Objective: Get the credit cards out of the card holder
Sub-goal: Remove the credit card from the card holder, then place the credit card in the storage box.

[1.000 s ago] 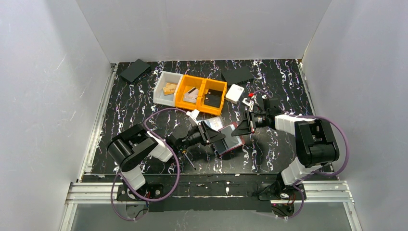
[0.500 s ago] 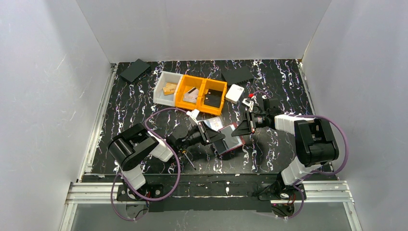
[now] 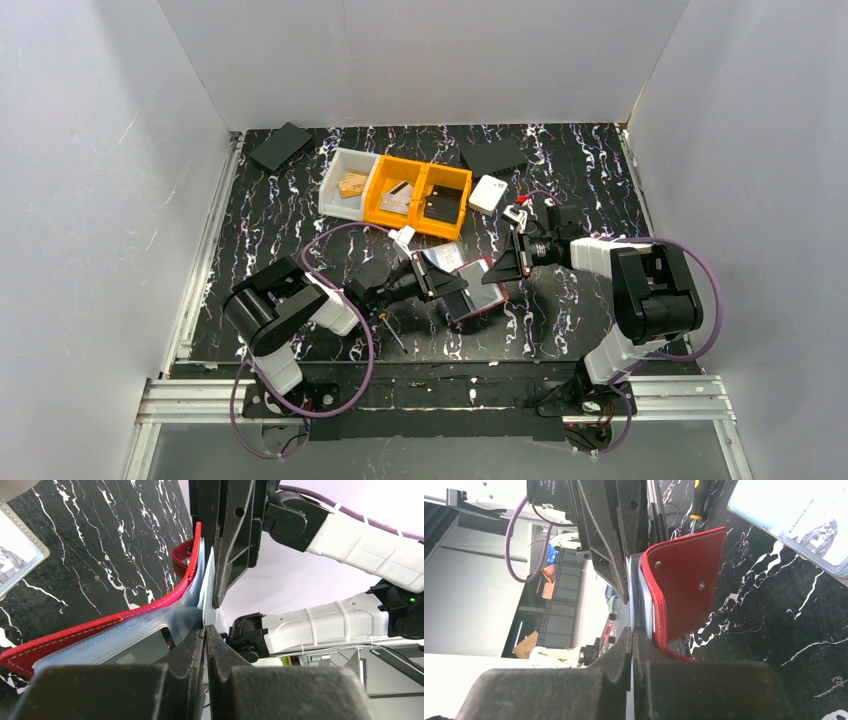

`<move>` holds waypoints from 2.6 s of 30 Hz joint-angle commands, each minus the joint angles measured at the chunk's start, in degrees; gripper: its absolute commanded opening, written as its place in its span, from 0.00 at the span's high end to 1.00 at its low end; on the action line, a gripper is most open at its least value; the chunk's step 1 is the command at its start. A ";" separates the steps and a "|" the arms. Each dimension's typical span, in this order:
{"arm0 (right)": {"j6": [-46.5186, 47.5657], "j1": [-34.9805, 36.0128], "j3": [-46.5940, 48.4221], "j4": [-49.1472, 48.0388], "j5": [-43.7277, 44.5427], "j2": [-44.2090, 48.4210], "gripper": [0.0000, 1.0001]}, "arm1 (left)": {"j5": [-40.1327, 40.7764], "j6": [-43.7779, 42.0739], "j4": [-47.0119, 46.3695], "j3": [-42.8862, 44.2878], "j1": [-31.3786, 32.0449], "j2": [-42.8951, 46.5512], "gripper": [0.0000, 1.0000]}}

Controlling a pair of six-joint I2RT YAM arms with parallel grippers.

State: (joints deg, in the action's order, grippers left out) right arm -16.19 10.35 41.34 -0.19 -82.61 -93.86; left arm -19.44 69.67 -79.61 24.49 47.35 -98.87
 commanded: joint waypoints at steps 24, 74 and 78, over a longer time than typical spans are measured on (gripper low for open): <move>-0.19 -0.94 0.76 -0.69 -2.29 -2.80 0.99 | -4.24 -0.85 -3.53 -1.77 -1.89 5.92 1.00; 25.77 -1.38 7.28 24.11 35.24 3.23 0.91 | -9.38 -5.23 9.31 -11.67 -5.69 15.94 1.00; 27.26 -1.38 8.25 24.67 40.61 6.40 0.87 | -9.89 -7.87 15.98 -11.31 -5.74 20.26 1.00</move>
State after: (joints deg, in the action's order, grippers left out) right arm 7.38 9.32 46.54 22.79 -48.66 -91.85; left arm -27.68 65.89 -70.89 12.95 41.98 -83.40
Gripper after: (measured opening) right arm 0.114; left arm 0.010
